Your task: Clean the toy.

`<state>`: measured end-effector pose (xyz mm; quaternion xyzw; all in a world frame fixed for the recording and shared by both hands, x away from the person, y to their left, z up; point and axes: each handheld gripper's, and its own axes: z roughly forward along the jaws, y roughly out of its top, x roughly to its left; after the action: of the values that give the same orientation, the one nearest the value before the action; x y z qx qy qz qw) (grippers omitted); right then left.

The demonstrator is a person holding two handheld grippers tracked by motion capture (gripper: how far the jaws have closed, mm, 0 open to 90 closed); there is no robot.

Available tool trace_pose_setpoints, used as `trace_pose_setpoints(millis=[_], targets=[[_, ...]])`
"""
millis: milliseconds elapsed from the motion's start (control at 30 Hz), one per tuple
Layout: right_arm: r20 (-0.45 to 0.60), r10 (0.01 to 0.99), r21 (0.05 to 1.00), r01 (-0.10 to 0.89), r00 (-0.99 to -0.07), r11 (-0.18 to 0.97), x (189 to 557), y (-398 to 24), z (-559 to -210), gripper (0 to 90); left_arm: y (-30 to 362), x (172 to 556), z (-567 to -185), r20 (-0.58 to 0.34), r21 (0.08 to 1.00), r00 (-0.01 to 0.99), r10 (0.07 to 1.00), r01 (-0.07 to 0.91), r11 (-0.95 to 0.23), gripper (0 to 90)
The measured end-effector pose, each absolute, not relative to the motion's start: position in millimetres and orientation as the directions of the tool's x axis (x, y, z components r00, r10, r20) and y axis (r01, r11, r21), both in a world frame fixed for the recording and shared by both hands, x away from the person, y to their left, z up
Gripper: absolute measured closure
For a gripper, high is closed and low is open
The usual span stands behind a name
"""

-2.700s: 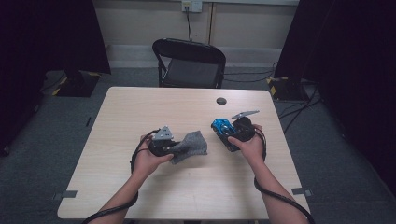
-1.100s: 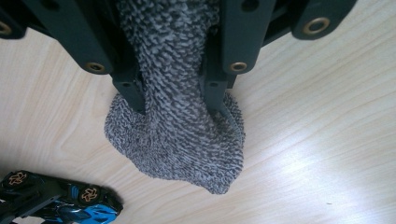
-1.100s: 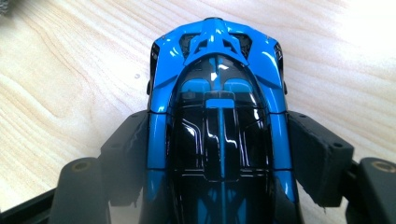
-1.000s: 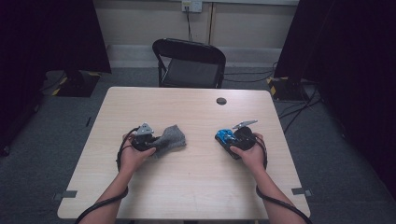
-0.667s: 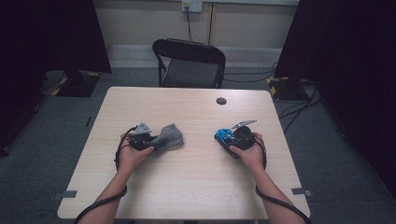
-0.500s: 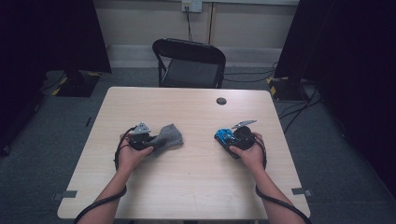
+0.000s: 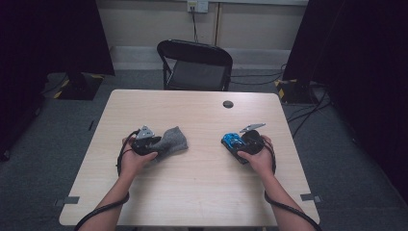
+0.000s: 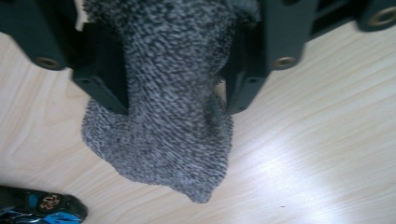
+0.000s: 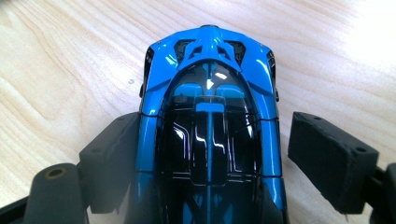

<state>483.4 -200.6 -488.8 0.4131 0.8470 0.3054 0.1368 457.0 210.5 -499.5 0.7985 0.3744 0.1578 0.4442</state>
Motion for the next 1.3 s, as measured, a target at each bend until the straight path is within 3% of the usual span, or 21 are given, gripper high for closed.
trace_pose_setpoints(millis=[400,1300], targets=[[0.038,0.782,0.667,0.598,-0.622,0.443,484,-204,-474,14.5,211,455,-494,-0.076,0.812,0.661,0.747,0.476,-0.338,22.6],[0.094,0.736,0.709,0.564,-0.67,0.423,473,-209,-450,13.8,219,438,-465,-0.122,0.824,0.699,0.704,0.467,-0.321,15.9]])
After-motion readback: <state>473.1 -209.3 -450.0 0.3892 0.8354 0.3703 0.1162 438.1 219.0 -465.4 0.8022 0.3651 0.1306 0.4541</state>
